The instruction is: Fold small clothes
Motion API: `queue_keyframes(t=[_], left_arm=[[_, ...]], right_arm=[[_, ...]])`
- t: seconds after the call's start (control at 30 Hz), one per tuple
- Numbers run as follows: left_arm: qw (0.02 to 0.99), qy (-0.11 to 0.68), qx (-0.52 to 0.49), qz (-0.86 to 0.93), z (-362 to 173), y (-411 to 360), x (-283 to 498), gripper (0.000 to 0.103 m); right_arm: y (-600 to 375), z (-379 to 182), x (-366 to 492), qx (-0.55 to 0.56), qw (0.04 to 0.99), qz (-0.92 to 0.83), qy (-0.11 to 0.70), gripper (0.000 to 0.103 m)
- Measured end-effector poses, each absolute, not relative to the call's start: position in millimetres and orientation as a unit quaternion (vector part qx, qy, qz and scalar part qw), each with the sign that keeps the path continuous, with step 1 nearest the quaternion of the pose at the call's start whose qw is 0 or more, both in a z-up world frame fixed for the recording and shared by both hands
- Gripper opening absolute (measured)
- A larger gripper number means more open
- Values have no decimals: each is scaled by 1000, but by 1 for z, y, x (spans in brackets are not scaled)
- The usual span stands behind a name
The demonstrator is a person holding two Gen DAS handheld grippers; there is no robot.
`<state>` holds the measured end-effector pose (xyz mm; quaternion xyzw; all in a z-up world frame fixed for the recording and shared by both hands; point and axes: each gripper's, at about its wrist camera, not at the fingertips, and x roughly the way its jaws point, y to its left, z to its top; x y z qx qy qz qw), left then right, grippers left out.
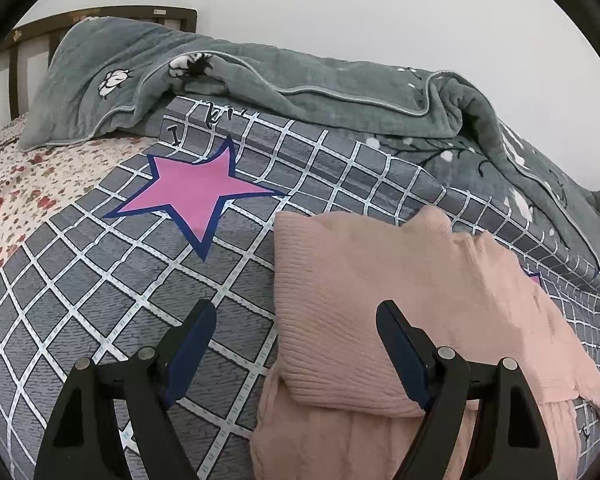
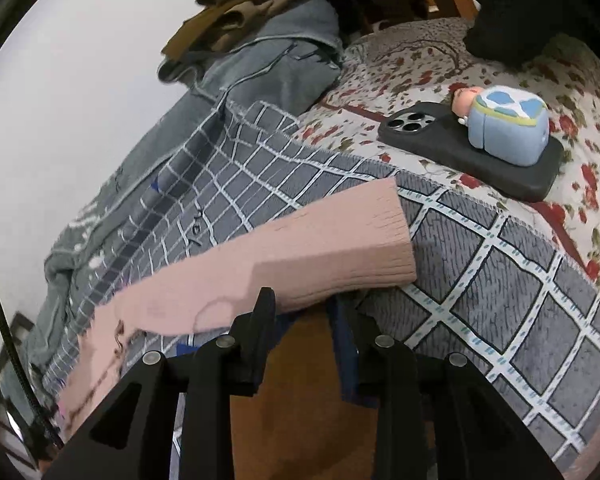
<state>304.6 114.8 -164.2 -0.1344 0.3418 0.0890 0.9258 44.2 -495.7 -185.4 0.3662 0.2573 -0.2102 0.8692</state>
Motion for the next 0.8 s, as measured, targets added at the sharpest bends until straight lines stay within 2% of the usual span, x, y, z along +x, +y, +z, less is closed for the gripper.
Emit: queue_keyframes(t=[0.23,0.3,0.37,0.5,0.8], left_arm=[[925,345,-134,91,-166,116,306,81],[925,344,-133,91,-167,116,306,81],[925,343,-132,93,-166,116,306,81],[927,337,-133,95,-165,117,303,81],[924,324,-177,98,-158,135,294,81]], right_arm=[[-514,-185,40,399,859,-228,226,29],[-517,-184,40,395,857,-240,226,20],[-520,-183,44,386,855,-252,236,6],[-520,-168,48,356,868,-258,232,6],[-474,-94,110,203,914,-260,235,6]])
